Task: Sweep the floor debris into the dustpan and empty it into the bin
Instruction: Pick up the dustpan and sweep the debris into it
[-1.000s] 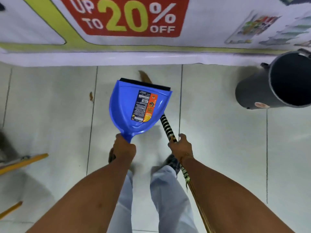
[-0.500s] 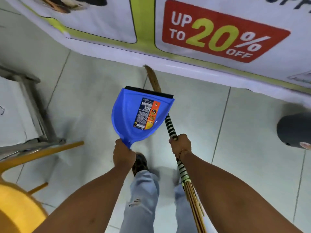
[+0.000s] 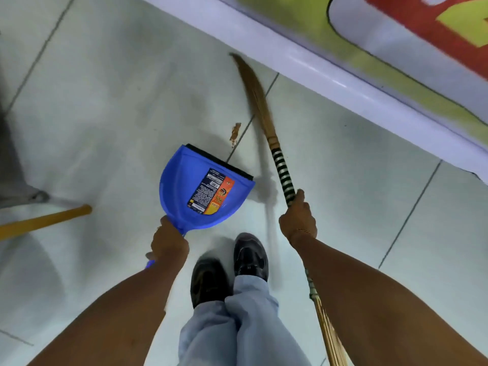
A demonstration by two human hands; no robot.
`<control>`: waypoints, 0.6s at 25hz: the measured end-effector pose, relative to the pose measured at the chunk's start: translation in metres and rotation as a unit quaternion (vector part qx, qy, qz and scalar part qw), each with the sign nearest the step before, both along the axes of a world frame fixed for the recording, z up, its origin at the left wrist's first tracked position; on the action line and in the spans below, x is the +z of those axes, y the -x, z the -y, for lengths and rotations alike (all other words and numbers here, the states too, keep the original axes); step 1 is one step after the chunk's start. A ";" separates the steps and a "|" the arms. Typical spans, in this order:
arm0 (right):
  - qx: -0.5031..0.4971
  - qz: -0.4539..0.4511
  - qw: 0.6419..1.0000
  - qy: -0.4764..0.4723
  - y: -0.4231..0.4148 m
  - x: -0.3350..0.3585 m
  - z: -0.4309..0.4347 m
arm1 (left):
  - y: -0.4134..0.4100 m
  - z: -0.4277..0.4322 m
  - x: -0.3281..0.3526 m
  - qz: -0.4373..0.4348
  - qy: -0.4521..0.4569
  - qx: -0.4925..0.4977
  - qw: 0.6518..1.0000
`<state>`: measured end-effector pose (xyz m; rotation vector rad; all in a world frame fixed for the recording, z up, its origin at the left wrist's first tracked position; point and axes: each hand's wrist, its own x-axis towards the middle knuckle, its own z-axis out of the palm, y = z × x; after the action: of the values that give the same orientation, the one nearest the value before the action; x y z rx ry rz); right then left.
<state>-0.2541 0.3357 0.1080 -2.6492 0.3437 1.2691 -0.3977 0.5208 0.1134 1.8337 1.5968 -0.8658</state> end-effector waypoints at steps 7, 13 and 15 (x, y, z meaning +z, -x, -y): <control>-0.010 -0.035 0.987 0.158 0.032 -0.059 0.041 | -0.005 -0.025 -0.081 -0.043 -0.061 -0.143 0.987; 0.078 -0.041 0.976 0.199 0.065 -0.055 0.075 | -0.001 -0.051 -0.110 0.005 -0.128 -0.212 0.969; 0.081 -0.017 0.977 0.199 0.066 -0.049 0.087 | 0.001 -0.058 -0.113 0.026 -0.148 -0.231 0.961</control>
<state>-0.3200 0.2487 0.0591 -3.0449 0.4355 1.4243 -0.3990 0.5784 0.0001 2.4838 1.3377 -0.7890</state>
